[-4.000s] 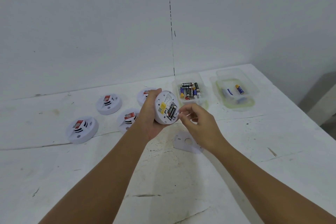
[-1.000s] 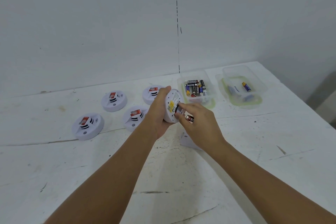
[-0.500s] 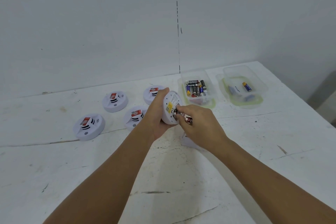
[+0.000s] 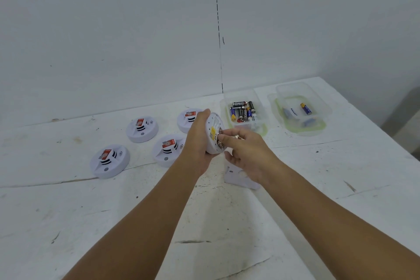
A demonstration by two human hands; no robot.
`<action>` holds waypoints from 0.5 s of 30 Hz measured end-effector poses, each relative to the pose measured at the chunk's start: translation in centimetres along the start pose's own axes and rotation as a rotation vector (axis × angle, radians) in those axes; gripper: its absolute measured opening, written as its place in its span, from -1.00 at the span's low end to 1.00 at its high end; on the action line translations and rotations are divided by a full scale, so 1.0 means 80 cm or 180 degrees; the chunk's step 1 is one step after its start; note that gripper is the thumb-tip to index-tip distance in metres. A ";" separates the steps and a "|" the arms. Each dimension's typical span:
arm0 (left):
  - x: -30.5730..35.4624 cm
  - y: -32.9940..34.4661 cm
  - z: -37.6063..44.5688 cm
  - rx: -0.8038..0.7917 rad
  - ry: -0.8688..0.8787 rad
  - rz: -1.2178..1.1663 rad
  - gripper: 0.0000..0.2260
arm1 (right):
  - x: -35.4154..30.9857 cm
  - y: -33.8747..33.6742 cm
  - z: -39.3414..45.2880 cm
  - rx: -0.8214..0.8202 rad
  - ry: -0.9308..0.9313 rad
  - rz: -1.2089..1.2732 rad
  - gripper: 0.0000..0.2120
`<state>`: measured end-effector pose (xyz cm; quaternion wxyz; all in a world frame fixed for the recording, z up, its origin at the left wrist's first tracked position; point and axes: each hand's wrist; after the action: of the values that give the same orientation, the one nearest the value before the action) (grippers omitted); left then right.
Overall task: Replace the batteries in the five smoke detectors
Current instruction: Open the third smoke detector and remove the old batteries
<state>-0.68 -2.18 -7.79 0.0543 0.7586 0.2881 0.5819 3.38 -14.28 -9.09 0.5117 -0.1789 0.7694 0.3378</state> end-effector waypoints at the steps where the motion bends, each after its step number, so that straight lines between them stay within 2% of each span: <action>1: 0.001 0.000 0.001 -0.0035 0.0012 0.0022 -0.64 | -0.001 -0.003 0.001 -0.0025 0.0093 0.0132 -0.81; 4: 0.003 0.004 0.004 -0.0064 0.0064 0.0011 -0.65 | -0.006 -0.011 0.000 -0.0077 0.0223 0.0343 -0.77; 8: 0.007 0.017 0.012 -0.0023 0.0155 0.0071 -0.65 | -0.029 -0.037 0.000 0.0155 -0.0055 0.0217 -0.71; 11: 0.011 0.035 0.020 -0.0049 0.0189 0.0142 -0.62 | -0.059 -0.074 0.002 0.0374 -0.0500 -0.0407 -0.63; 15: 0.018 0.064 0.034 -0.0234 0.0204 0.0168 -0.57 | -0.102 -0.136 0.008 0.0843 -0.0822 -0.1485 -0.68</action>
<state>3.93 -5.02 -5.33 0.0575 0.7444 0.2479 0.6173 13.91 -22.11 -5.49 0.6881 -0.2381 0.6734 0.1277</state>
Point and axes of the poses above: each hand's wrist, its own z-axis towards the middle knuckle, its own y-axis out of the palm, x = y × z, and after that the axes turned 14 degrees about -x, right-handed
